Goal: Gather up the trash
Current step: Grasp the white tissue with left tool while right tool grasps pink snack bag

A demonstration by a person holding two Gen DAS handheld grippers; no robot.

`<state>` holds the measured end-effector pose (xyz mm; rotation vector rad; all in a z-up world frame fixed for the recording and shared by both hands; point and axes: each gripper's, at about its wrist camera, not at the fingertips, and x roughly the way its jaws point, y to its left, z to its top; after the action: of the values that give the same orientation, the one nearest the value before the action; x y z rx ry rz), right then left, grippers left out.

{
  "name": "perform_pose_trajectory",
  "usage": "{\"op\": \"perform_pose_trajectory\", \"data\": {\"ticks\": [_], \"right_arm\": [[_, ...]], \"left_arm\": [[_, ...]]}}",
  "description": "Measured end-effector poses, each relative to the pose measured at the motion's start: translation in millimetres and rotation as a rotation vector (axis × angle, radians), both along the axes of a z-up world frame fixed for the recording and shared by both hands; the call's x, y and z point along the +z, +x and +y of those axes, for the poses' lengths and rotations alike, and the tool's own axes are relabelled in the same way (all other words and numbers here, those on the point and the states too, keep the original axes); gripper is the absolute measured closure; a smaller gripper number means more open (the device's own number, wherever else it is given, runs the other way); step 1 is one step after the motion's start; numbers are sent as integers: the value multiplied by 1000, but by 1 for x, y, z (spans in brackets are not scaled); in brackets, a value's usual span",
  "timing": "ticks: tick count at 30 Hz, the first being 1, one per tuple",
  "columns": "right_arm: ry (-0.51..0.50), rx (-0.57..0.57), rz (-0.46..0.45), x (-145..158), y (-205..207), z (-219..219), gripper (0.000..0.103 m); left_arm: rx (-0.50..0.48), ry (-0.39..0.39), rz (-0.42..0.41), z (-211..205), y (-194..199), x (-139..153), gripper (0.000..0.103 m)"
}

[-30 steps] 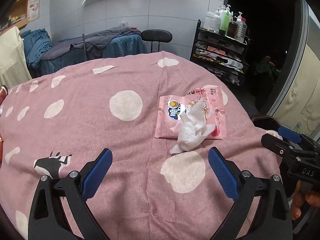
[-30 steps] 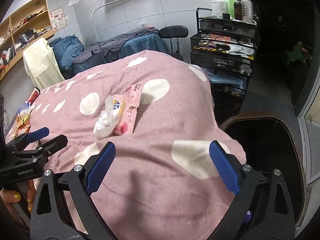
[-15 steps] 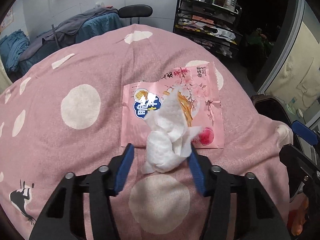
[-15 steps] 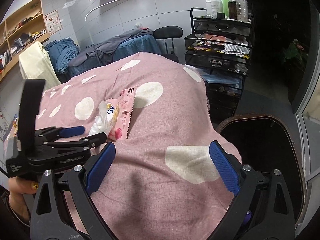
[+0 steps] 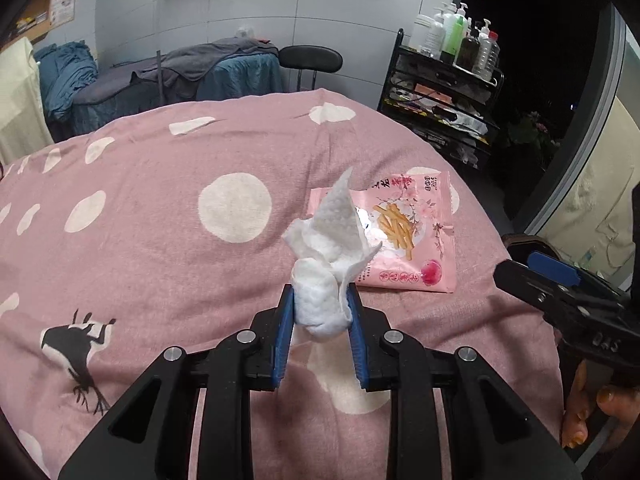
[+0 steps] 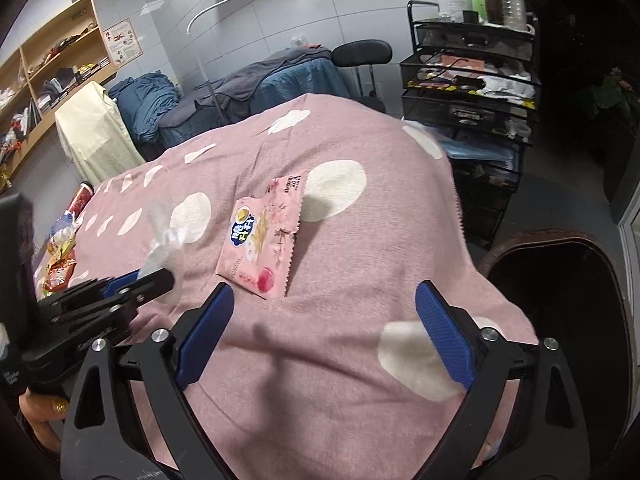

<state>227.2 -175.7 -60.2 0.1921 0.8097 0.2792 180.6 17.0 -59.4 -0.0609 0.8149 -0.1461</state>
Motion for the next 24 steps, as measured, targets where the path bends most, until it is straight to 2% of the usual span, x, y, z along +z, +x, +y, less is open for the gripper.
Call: {"op": "perform_pose_trajectory", "data": {"ticks": [6,15,18,20,24], "right_arm": [[59,56,58,-4,31,11,27],[118,128,122,-11,76,31,53],[167,154,161,-17,85,34,66],[177,164,178,-20,88,37,79],[180,174,146,-15,82,40,88]], "left_arm": [[29,16,-26,9,-15,1,77],[33,8,-27,11,-27,-1,77],[31,7,-24,10,-29,-2,77],[30,2,-22,9,-29,-2,77],[29,1,-23,9,-30,-2,77]]}}
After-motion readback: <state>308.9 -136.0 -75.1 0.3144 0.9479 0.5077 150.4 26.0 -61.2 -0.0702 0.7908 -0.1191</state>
